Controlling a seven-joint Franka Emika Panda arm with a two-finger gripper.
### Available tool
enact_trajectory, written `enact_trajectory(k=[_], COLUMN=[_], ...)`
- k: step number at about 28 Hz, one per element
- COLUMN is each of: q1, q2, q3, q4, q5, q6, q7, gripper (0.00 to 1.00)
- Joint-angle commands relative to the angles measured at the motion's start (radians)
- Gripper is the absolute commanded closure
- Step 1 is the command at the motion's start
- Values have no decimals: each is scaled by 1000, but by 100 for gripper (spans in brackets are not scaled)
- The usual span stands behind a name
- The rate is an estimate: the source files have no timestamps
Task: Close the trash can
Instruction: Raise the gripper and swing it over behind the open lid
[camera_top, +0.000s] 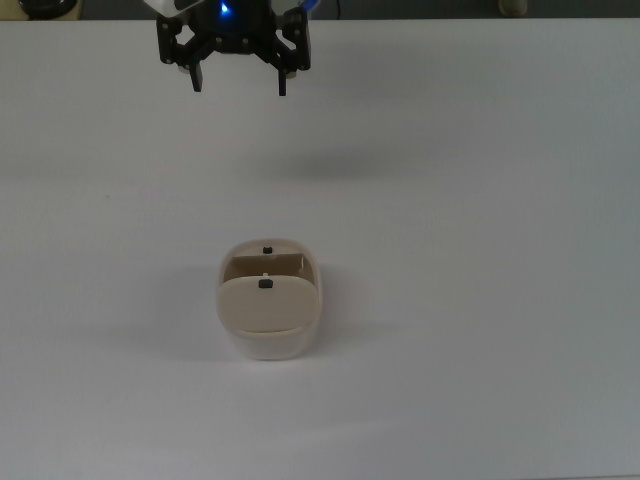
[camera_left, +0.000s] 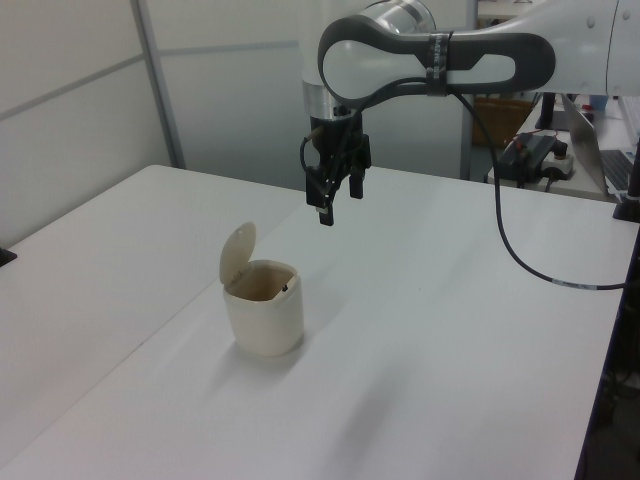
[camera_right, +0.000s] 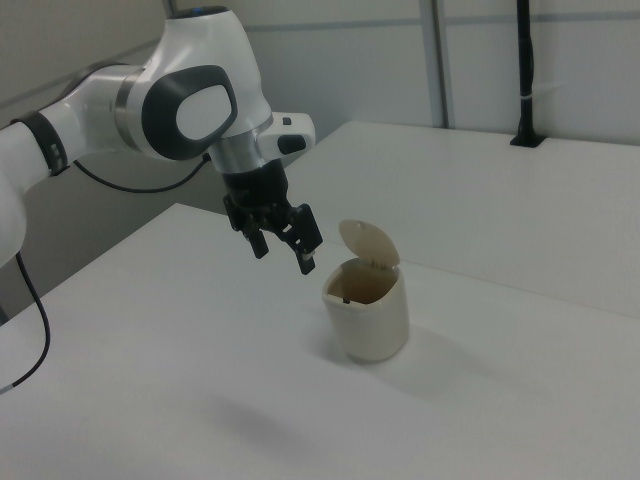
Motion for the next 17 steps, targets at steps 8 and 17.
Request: enact_trajectory(k=[8,17], q1=[5,5], q2=[-15,-12], q3=[1,1], q4=[-11,-11], q5=[13,13], q6=[-40,-33], q7=[-135,-138], gripper=[100,100])
